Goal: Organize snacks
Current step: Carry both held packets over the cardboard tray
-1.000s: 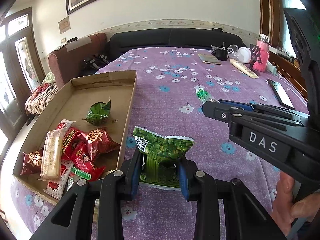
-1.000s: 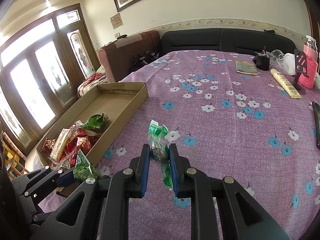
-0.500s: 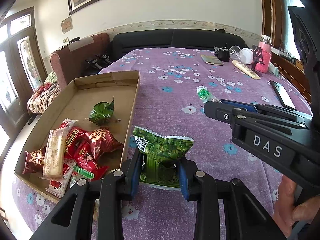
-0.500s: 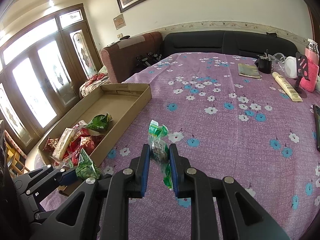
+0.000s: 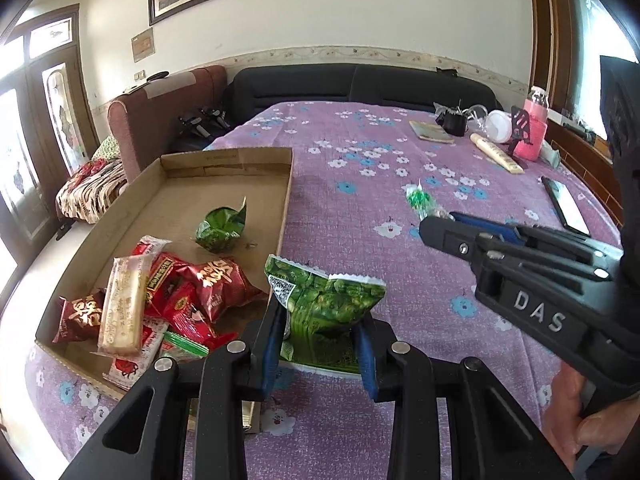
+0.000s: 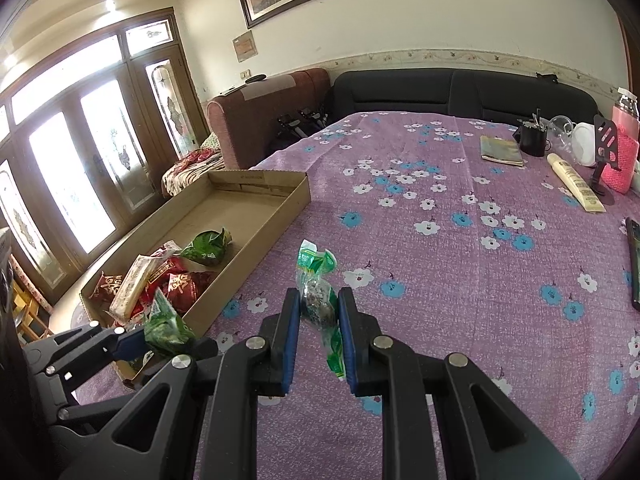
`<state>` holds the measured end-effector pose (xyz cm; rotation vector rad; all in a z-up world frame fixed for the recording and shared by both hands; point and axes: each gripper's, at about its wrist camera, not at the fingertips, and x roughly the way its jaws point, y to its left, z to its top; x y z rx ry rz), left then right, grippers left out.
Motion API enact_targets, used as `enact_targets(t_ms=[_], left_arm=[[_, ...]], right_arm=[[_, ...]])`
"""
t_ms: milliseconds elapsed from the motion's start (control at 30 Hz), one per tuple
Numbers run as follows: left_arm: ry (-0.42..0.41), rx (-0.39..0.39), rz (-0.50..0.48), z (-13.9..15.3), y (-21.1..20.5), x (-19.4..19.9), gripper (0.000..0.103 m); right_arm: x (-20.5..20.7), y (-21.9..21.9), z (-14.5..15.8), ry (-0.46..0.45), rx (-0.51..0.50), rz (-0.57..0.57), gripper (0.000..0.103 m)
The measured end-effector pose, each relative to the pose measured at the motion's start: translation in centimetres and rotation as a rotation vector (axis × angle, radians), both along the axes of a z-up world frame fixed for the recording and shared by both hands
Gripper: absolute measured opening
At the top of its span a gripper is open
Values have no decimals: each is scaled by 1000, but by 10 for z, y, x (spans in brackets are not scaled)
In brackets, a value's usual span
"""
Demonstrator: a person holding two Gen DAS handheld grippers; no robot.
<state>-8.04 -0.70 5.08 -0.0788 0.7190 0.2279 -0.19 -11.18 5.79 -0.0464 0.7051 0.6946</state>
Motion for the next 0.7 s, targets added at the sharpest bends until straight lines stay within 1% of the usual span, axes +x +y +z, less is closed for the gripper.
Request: enact_targets(t_ms=[133, 200, 300, 400, 533, 700], left_arm=[[-19, -20, -1, 8, 2, -3, 34], [-31, -12, 9, 11, 3, -6, 34], [-45, -29, 7, 15, 6, -8, 34], [-53, -25, 23, 18, 11, -10, 34], [-60, -30, 54, 20, 22, -11, 34], [-69, -41, 119, 20, 49, -15, 34]], right_arm=[[-1, -1, 1, -4, 3, 0, 18], [-1, -1, 2, -7, 6, 0, 18], [-2, -1, 2, -11, 5, 0, 18], [-2, 0, 2, -13, 5, -1, 18], [-3, 0, 3, -18, 5, 1, 18], [-5, 0, 7, -24, 15, 10, 19]])
